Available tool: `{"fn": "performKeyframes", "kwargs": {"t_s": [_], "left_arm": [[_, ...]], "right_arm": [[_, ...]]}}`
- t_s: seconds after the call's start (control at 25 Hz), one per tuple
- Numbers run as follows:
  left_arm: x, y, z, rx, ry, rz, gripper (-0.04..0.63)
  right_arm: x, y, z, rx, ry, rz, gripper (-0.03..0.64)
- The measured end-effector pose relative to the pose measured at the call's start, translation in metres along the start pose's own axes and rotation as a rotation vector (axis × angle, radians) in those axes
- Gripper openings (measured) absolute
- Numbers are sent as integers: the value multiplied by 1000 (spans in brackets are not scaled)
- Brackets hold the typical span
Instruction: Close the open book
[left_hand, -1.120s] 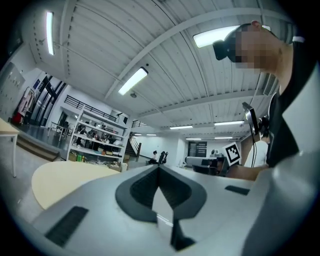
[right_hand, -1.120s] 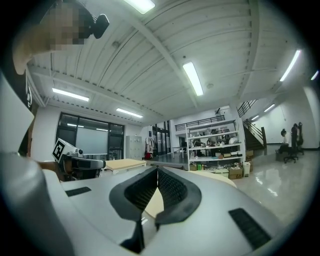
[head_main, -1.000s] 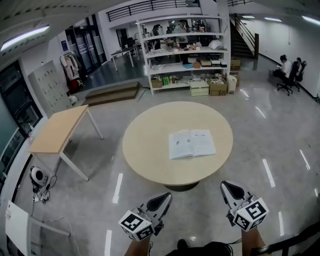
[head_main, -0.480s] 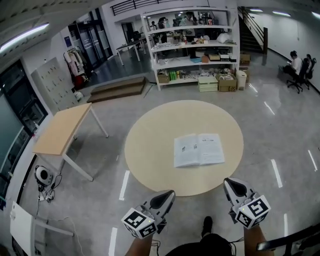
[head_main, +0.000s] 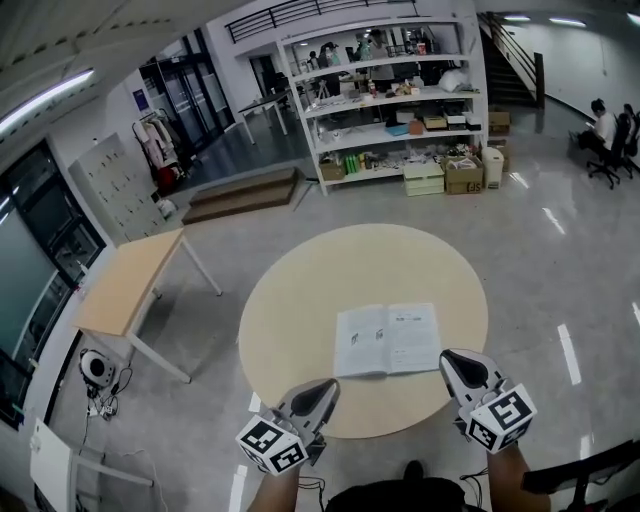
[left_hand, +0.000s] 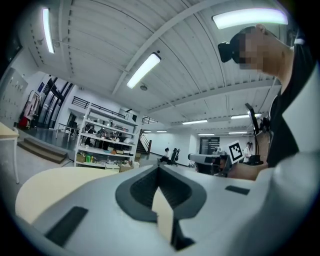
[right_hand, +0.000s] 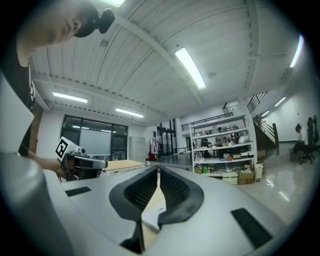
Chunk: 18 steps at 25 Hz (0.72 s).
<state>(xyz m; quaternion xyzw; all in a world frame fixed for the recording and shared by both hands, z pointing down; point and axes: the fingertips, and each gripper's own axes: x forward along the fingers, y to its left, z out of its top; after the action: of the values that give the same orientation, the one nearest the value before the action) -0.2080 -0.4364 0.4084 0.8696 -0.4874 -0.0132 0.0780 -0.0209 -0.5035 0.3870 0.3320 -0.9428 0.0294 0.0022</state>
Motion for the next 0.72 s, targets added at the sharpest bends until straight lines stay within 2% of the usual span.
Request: {"fn": "performKeyframes", "kwargs": {"t_s": [0.12, 0.32, 0.72], "left_arm": [[20, 16, 5, -12, -4, 28, -3], [35, 34, 9, -9, 12, 31, -3], [42, 73, 25, 18, -12, -23, -3]], "right_arm": [[12, -24, 6, 2, -14, -2, 0], [36, -39, 9, 21, -19, 2, 2], [78, -34, 7, -24, 18, -43, 2]]}}
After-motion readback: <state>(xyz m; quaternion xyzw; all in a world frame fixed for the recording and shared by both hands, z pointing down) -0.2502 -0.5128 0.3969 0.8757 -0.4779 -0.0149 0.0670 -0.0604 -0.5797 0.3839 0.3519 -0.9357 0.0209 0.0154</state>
